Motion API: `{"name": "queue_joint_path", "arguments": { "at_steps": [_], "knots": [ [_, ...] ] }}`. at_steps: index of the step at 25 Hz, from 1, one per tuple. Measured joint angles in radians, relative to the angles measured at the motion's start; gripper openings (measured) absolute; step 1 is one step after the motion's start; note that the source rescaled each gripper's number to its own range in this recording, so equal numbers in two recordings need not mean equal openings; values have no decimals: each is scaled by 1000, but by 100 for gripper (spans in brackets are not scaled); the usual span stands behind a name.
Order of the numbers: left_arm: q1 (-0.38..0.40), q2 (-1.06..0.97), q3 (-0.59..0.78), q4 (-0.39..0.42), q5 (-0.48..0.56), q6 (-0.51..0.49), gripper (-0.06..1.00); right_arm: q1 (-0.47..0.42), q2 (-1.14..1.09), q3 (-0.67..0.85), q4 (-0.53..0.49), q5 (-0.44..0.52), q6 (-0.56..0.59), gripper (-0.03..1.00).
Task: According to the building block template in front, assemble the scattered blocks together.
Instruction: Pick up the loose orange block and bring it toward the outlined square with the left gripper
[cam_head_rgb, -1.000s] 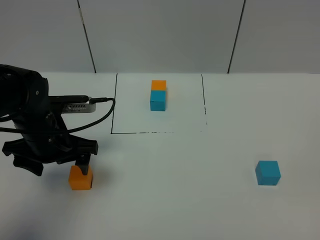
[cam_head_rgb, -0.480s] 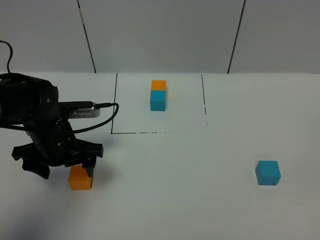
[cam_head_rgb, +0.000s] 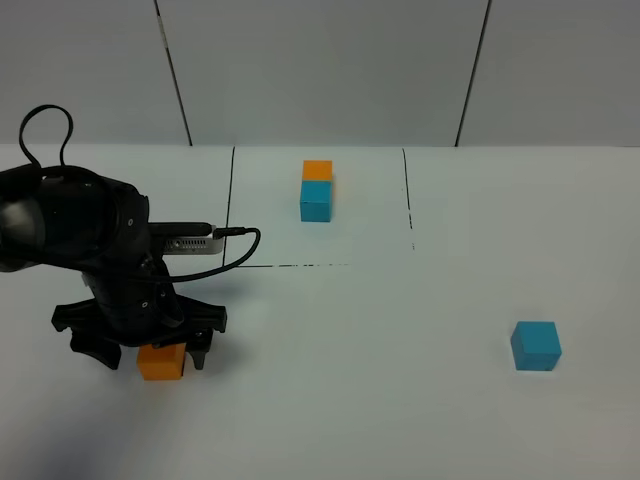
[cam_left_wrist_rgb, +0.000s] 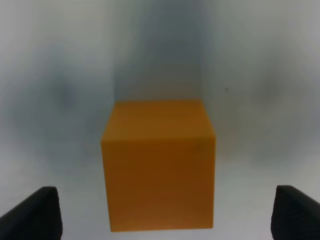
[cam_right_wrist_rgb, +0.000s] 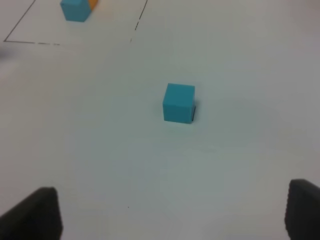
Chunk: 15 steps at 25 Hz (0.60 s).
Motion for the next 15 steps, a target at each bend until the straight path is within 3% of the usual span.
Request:
{"name": "queue_joint_path", "arguments": {
  "at_steps": [15],
  "knots": [
    [-2, 4, 1, 21, -20, -25, 74, 0, 0, 0, 0, 0, 0, 78]
  ]
}}
